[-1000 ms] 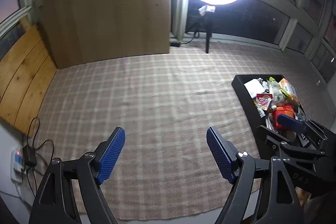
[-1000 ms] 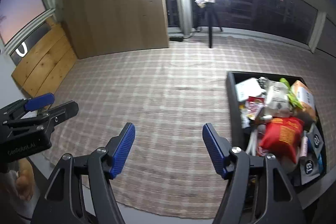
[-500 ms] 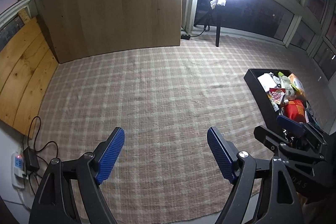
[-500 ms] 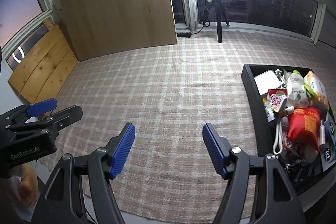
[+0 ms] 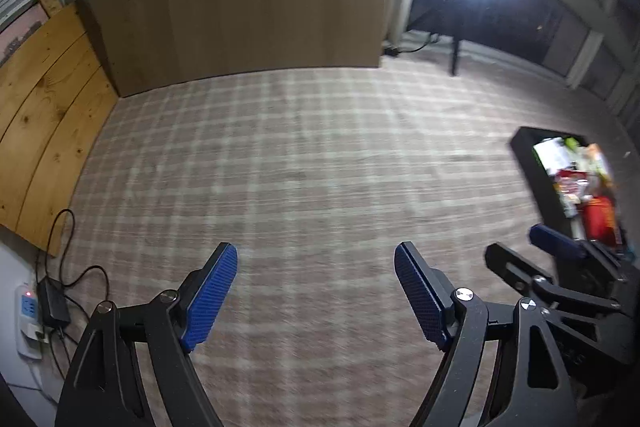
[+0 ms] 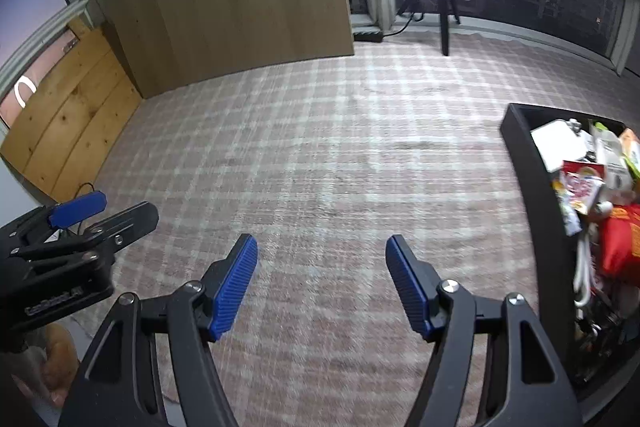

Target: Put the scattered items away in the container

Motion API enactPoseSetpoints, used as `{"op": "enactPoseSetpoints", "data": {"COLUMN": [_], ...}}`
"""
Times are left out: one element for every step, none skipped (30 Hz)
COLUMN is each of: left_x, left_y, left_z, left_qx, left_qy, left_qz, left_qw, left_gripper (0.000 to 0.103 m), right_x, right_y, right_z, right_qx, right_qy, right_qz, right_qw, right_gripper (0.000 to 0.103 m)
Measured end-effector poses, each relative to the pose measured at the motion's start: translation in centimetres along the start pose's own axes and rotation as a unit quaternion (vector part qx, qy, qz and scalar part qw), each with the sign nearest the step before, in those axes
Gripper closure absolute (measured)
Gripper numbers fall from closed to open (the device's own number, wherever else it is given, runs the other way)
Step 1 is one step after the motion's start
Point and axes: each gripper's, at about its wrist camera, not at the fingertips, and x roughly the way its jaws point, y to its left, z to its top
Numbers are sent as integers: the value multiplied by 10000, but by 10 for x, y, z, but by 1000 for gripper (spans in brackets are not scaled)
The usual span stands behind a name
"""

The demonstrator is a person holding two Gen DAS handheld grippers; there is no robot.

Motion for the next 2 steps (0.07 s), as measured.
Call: {"op": "enactPoseSetpoints", "data": {"left_x": [6, 14], "left_y": [3, 7], "left_z": [-1, -2], "left_qx": [-45, -90], "left_qy": [44, 99], "left_qz": [8, 15], "left_qw": [10000, 9999], "left_gripper": [23, 23], "right_x": [4, 10], "right_y": [2, 4], "right_z": [1, 1], "right_qx": [-17, -41], "right_qy": [9, 24], "right_qz": [-1, -1], "right_qw": [10000, 10000], "right_gripper": [37, 37]}}
